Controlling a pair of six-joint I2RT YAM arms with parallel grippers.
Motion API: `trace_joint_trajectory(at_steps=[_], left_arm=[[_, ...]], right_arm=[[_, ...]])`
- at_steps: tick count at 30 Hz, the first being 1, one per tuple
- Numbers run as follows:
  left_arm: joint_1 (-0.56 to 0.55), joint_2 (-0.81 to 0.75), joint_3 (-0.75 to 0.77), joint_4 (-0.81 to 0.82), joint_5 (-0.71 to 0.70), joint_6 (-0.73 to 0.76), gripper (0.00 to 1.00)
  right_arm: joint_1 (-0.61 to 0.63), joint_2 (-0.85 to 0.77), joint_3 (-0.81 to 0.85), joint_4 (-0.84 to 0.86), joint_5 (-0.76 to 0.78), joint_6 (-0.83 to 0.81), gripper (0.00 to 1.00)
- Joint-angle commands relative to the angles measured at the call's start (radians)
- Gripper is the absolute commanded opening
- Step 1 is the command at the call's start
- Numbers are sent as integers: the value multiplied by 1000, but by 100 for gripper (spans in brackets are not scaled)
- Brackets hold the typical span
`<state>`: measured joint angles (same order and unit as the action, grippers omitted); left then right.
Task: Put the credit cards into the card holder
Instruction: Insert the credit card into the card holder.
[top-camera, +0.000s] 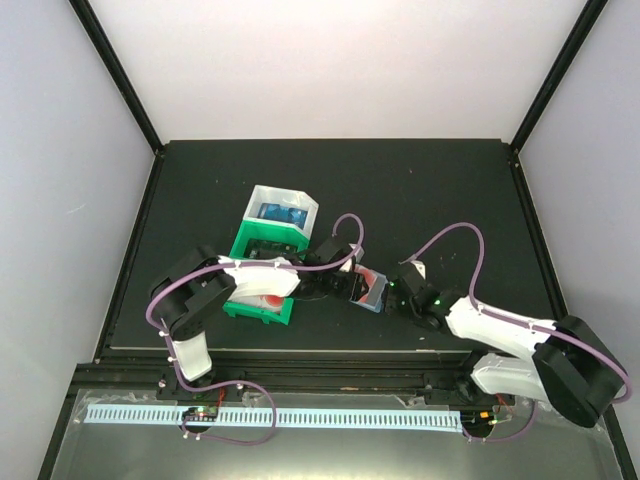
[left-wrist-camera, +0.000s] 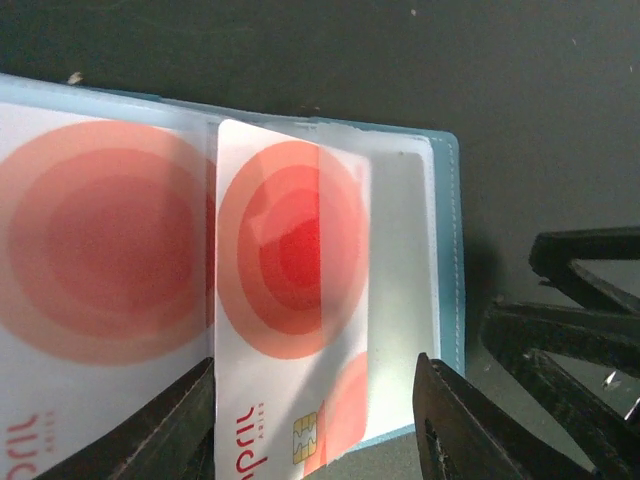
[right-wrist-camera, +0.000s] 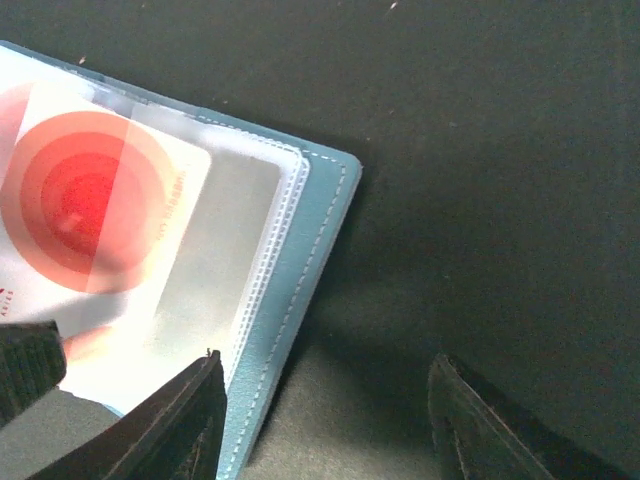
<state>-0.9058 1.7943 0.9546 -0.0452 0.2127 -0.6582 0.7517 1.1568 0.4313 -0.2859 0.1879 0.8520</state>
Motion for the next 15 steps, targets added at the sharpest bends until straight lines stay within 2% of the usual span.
trace_joint_trajectory(at_steps=[1, 7, 15], left_arm=[[-34, 8, 54, -61, -66, 130, 50], [-42, 40, 92, -120, -62, 201, 49], [-43, 4, 116, -190, -65, 206, 58]], right_arm=[[-6, 32, -8, 81, -32, 9, 57], [-13, 64, -12, 115, -56, -5, 54], [-23, 63, -8, 118, -59, -8, 53]])
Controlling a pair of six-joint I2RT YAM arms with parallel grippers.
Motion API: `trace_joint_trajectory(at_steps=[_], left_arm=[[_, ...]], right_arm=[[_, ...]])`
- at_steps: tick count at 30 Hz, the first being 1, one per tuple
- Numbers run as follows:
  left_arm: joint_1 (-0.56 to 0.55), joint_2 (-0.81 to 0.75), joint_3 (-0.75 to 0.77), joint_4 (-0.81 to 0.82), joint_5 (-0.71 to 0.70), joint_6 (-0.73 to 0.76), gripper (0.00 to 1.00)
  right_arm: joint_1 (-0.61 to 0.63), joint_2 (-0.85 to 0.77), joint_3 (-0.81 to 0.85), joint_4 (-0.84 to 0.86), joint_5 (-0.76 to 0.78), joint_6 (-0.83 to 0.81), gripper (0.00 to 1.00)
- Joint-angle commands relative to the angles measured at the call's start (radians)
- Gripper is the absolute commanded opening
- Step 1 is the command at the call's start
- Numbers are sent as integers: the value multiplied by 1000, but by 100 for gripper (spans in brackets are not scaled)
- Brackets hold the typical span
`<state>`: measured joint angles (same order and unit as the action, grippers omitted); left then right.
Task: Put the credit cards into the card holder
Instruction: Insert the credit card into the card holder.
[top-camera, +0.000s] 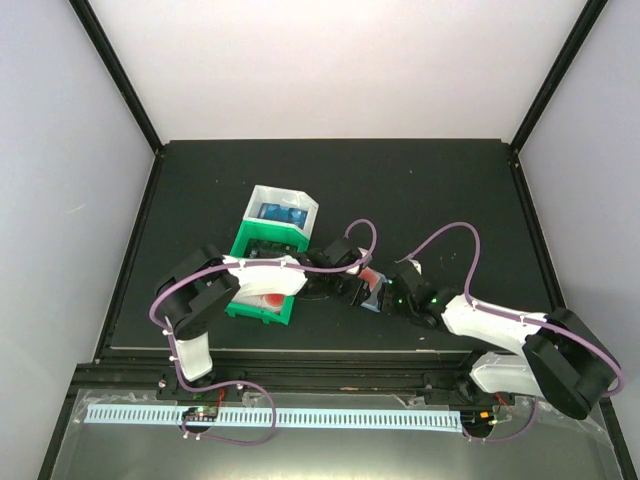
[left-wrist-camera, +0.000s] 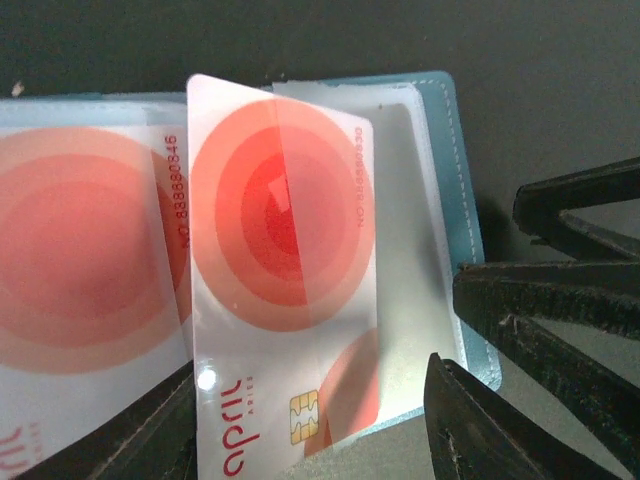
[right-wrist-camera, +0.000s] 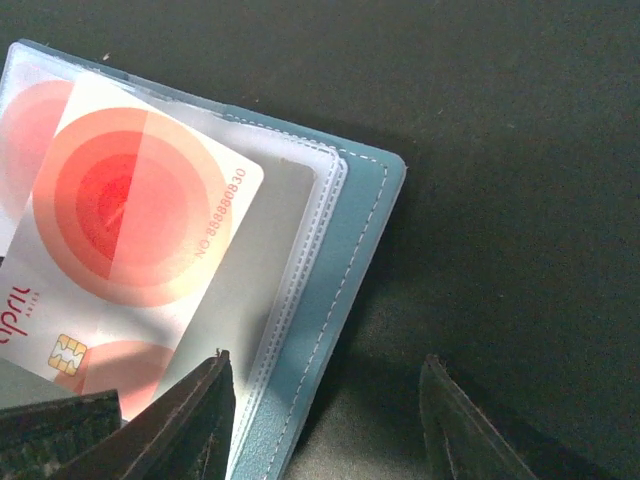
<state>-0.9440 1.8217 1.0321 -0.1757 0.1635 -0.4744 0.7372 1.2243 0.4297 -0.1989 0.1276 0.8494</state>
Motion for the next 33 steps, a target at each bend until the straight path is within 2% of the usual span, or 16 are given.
trace_joint_trajectory(at_steps=[1, 13, 26, 33], left_arm=[[-5, -33, 35, -62, -7, 10, 59], [-7, -102, 23, -104, -36, -32, 71], [-6, 35, 88, -103, -79, -4, 70], [-6, 50, 96, -108, -60, 2, 65]], right_arm=[[-10, -3, -6, 30, 1, -6, 53], [-10, 4, -5, 34, -11, -2, 49], [-11, 24, 0, 52, -30, -2, 49], [-11, 30, -5, 59, -36, -2, 48]])
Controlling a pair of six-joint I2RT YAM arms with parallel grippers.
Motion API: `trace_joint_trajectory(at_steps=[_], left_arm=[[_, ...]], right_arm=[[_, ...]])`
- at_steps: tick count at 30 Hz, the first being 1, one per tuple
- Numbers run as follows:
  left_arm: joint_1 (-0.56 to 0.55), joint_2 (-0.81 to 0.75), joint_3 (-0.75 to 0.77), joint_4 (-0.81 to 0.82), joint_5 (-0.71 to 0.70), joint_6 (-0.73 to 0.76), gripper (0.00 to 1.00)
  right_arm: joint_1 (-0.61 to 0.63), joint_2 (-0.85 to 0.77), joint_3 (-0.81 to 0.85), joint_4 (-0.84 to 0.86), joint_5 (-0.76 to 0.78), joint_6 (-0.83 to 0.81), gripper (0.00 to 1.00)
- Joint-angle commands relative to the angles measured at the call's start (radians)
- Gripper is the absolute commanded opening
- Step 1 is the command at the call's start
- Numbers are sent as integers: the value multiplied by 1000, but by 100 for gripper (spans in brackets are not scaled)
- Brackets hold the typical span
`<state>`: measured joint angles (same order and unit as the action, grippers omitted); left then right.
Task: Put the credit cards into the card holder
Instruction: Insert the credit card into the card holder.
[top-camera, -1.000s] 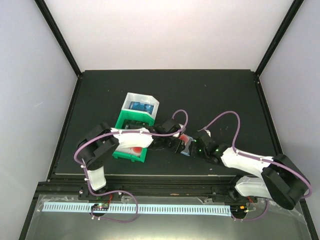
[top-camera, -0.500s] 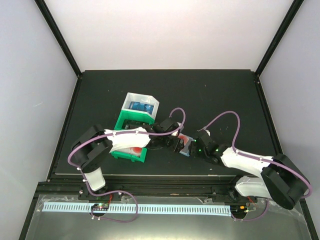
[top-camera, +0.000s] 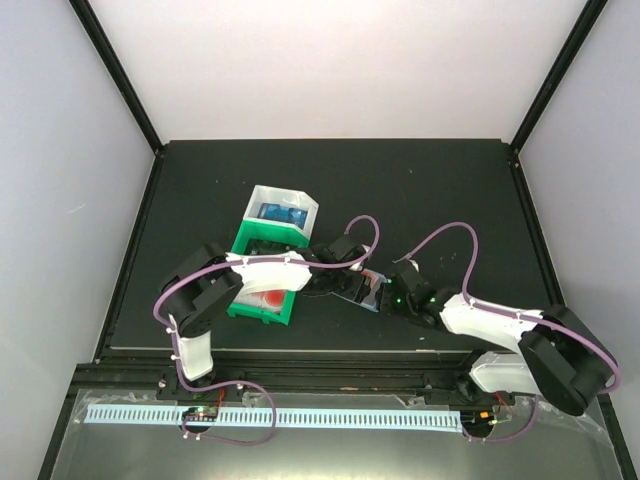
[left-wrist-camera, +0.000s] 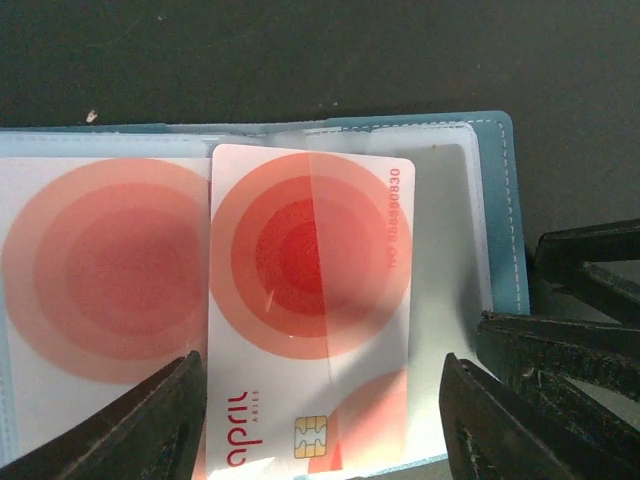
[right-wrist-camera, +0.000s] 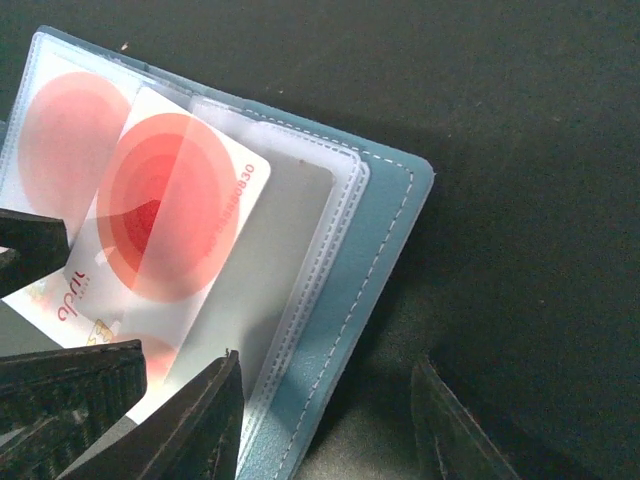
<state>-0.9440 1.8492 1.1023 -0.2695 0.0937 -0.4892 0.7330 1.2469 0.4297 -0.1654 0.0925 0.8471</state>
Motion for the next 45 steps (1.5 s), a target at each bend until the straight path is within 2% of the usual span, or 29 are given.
trace_joint_trajectory(at_steps=[1, 8, 12, 23, 33, 41, 45], left_arm=[[-6, 19, 21, -6, 29, 19, 63], [-6, 15, -1, 65, 173, 43, 49], [-6, 29, -7, 99, 249, 37, 44], [-4, 26, -24, 129, 291, 13, 43], [-1, -71, -48, 74, 168, -36, 51], [-1, -2, -9, 15, 132, -59, 54], [-1, 37, 12, 9, 157, -55, 52]], right_arm=[[-6, 7, -5, 28, -2, -1, 48], [-6, 6, -1, 39, -8, -14, 47], [-7, 21, 10, 32, -7, -16, 46], [-9, 16, 7, 48, -23, -17, 45], [-10, 3, -4, 25, -7, -14, 45], [-9, 13, -20, 51, -35, -21, 46], [-9, 10, -30, 63, -47, -29, 46]])
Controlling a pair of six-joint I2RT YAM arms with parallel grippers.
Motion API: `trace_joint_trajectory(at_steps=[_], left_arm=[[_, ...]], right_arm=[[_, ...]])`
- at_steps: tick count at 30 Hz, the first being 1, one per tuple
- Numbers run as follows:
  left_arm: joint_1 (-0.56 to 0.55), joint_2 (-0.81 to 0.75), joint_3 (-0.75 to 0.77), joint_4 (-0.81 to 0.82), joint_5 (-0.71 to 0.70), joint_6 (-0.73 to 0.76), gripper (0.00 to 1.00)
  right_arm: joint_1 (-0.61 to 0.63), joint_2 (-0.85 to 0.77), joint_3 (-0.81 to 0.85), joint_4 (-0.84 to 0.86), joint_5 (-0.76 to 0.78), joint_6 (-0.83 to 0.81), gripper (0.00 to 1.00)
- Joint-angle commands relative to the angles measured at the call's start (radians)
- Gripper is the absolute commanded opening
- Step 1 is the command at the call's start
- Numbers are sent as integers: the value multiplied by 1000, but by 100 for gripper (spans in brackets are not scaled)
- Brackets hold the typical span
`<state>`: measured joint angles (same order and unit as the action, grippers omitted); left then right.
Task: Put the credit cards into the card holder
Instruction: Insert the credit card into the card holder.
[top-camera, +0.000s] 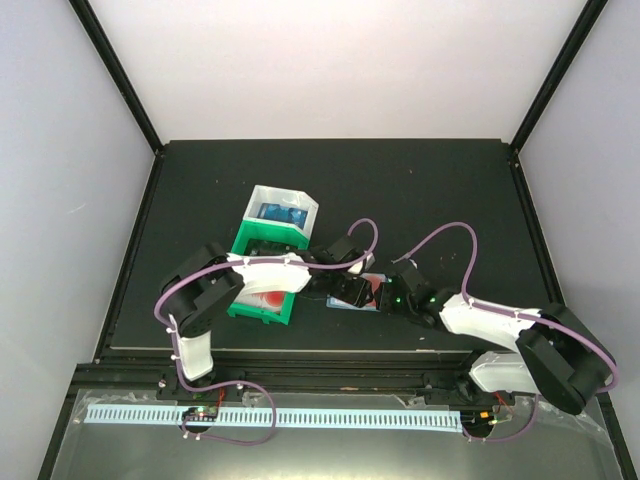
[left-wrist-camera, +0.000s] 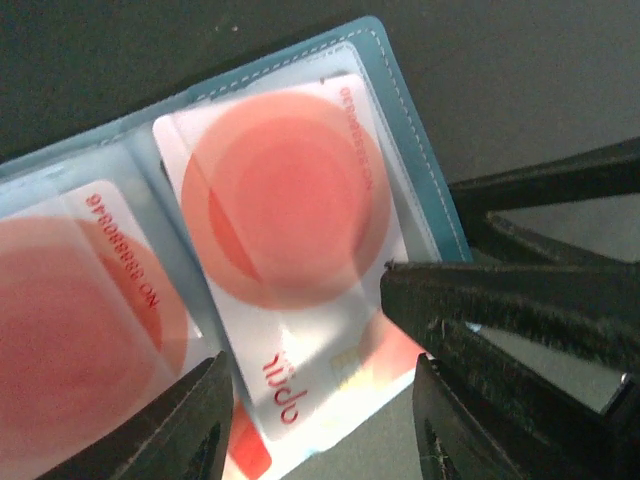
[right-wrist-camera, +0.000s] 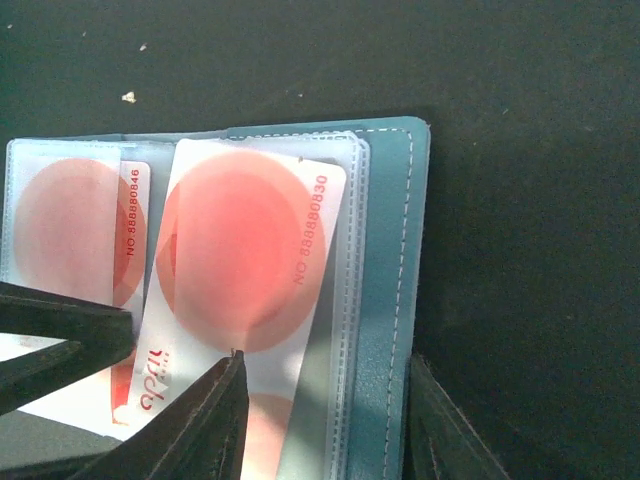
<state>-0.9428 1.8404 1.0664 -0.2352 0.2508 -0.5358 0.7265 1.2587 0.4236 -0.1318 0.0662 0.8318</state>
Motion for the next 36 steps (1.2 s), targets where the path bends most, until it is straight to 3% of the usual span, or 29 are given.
trace_joint_trajectory(at_steps=[1, 13, 19, 28, 32, 36], left_arm=[[-2, 52, 49, -22, 7, -8, 50], [-1, 46, 11, 73, 115, -31, 38], [13, -14, -14, 108, 138, -33, 38], [15, -180, -53, 41, 90, 66, 55], [23, -248, -118, 21, -18, 17, 62], [45, -279, -195, 66, -34, -34, 63]], right_arm=[[-2, -3, -28, 35, -26, -14, 46], [-4, -20, -52, 83, -68, -24, 47], [-4, -71, -39, 17, -23, -13, 48], [-2, -189, 53, -228, 129, -8, 53], [5, -191, 85, -261, 121, -20, 54], [26, -125, 131, -263, 109, -34, 54]])
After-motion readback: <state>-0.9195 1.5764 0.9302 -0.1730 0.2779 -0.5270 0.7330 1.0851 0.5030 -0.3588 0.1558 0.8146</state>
